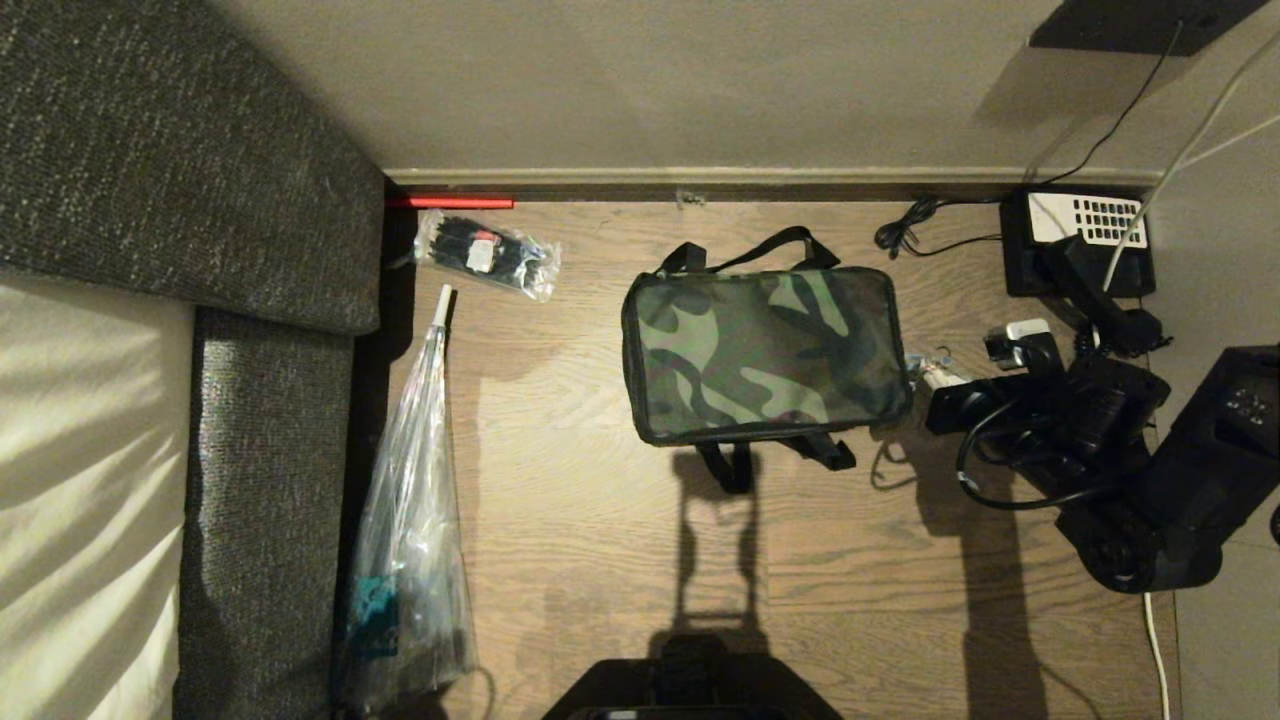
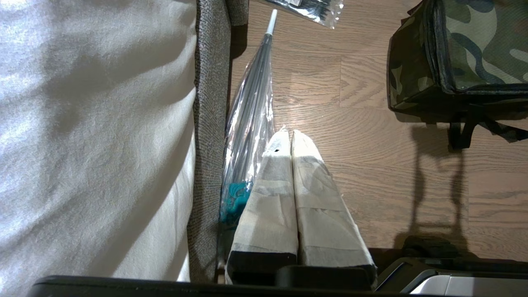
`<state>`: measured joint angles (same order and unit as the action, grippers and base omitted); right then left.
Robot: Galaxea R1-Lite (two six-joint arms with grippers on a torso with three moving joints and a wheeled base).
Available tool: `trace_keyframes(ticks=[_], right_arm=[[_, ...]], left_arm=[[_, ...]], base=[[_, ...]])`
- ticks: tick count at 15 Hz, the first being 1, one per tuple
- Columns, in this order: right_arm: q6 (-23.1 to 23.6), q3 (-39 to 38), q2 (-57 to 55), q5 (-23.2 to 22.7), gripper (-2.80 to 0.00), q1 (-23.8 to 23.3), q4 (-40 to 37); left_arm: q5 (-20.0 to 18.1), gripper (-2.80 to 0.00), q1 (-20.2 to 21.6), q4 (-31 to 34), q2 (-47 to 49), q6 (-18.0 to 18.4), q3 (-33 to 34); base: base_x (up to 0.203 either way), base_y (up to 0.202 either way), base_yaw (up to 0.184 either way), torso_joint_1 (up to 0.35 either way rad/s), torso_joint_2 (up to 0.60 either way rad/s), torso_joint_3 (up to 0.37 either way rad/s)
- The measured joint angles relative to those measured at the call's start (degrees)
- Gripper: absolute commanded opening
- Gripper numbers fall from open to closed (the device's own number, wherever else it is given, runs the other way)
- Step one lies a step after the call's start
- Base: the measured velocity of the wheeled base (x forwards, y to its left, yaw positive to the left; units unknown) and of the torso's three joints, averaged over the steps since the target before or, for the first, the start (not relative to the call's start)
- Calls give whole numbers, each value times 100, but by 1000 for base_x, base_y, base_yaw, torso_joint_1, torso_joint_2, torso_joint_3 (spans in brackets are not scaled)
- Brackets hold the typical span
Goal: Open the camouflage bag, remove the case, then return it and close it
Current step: Open the top of the storage box
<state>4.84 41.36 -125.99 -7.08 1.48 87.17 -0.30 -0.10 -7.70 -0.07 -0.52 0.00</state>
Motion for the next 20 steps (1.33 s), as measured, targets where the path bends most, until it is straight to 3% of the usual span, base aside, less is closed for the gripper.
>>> trace_keyframes(ticks=[20], right_arm=[[-265, 825, -183, -132, -280, 254, -123]], left_arm=[[-1, -280, 0, 0, 0, 3, 0]], base=[[0, 0, 0, 0, 0, 0]])
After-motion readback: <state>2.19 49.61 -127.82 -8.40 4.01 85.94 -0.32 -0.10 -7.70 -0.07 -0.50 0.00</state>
